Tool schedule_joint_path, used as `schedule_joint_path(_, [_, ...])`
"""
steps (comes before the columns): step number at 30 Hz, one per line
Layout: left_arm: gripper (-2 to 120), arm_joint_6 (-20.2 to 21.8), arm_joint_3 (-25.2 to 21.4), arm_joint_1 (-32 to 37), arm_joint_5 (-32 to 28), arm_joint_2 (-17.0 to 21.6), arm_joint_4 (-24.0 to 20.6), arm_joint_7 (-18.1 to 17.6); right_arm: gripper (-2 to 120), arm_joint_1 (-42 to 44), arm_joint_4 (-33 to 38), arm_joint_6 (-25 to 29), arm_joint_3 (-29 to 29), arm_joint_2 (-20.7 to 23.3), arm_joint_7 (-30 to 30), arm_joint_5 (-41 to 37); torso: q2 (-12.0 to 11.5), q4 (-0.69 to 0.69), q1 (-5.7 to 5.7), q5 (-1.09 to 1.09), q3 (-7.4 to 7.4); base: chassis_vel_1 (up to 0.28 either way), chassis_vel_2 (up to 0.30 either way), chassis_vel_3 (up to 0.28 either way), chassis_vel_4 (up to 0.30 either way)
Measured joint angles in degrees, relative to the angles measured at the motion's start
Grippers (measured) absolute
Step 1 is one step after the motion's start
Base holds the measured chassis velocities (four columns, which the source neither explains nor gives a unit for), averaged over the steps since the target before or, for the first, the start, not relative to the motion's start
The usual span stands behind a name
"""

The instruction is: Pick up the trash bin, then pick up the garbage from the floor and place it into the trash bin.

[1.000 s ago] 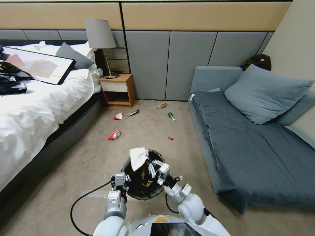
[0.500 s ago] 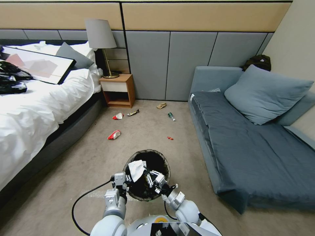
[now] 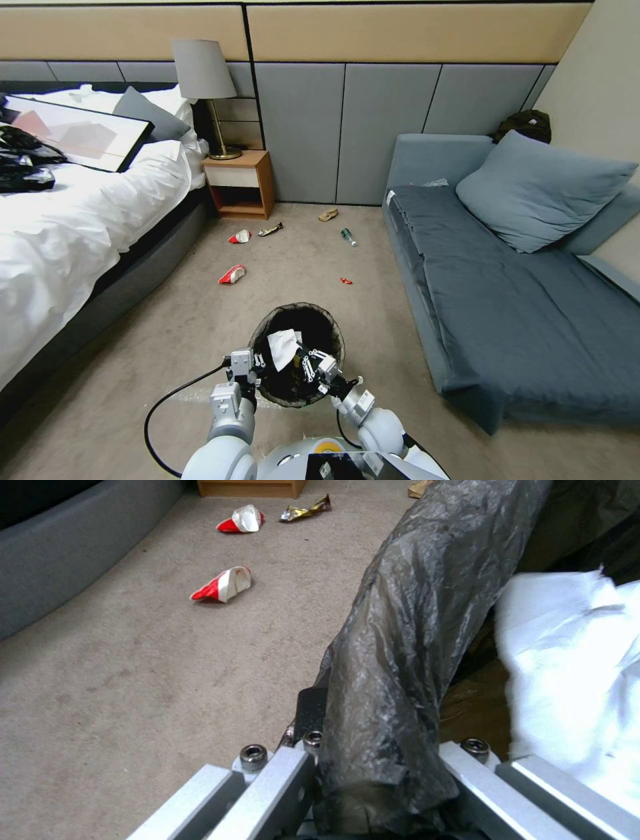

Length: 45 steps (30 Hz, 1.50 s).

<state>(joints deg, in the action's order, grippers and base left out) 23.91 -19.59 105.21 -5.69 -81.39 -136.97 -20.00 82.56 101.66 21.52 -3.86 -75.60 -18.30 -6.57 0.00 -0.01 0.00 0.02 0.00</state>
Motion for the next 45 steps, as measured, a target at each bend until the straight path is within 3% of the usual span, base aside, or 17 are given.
schedule_joint_path(21, [1, 0.4, 0.2, -0.4, -0.5, 0.1, -0.2, 0.0, 98, 0.2, 0.0, 0.2, -1.6, 0.5, -1.0, 0.1, 0.0, 0.01, 0.00, -0.02, 0.00, 0.000, 0.000, 0.000, 0.000])
schedule_joint_path(45, [1, 0.2, 0.6, 0.1, 0.0, 0.1, -0.5, 0.3, 100, 1.4, 2.1, -1.8, -3.8, 1.9, 1.6, 1.1, 0.0, 0.00, 0.00, -0.03, 0.00, 0.000, 0.000, 0.000, 0.000])
